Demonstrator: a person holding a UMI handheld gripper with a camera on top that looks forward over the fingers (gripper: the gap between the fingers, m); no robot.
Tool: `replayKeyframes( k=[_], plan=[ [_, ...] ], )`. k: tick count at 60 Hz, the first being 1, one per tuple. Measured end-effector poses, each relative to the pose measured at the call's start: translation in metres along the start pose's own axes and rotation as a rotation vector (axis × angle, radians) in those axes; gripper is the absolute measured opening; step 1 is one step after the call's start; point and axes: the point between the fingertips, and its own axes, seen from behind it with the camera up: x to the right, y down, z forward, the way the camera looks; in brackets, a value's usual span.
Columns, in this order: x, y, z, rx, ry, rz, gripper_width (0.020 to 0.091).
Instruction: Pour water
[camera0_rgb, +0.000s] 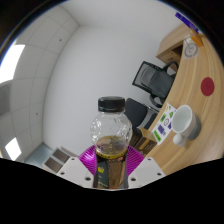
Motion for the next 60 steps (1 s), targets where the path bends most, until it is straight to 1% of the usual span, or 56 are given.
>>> replayKeyframes(
  k=[5, 12, 15, 21, 29, 33, 34, 36, 38, 44, 45, 47, 54, 55, 56, 57, 60],
  plan=[
    [-0.001, -0.007, 0.019, -0.006, -0.064, 0.345, 0.0334],
    [0.022, -0.025, 0.032, 0.026, -0.104, 0.708, 0.0332],
    [0.035, -0.031, 0.033, 0.034, -0.102, 0.801, 0.0334],
    [0.055, -0.026, 0.047, 0.035, -0.091, 0.932, 0.0333],
    [0.073, -0.028, 0.046, 0.029, -0.071, 0.994, 0.0335],
    [0.076, -0.028, 0.044, 0.014, -0.056, 0.962, 0.0336],
    [0.077, -0.037, 0.028, 0.013, -0.052, 0.958, 0.0335],
    [0.073, -0.028, 0.044, -0.002, -0.045, 0.906, 0.0334],
    [0.07, -0.028, 0.045, -0.007, -0.04, 0.873, 0.0335],
    [0.054, -0.039, 0.041, -0.042, -0.032, 0.706, 0.0333],
    [0.053, -0.049, 0.028, -0.048, -0.038, 0.679, 0.0334],
    [0.046, -0.049, 0.037, -0.05, -0.023, 0.575, 0.0334],
    [0.025, -0.091, 0.025, -0.035, -0.01, 0.214, 0.0335],
    [0.022, -0.099, 0.023, -0.027, -0.008, 0.161, 0.0335],
    [0.022, -0.117, 0.007, -0.019, -0.019, 0.124, 0.0335],
    [0.023, -0.121, 0.014, -0.01, -0.007, 0.061, 0.0335],
    [0.019, -0.151, 0.006, 0.018, 0.008, -0.101, 0.0336]
  ],
)
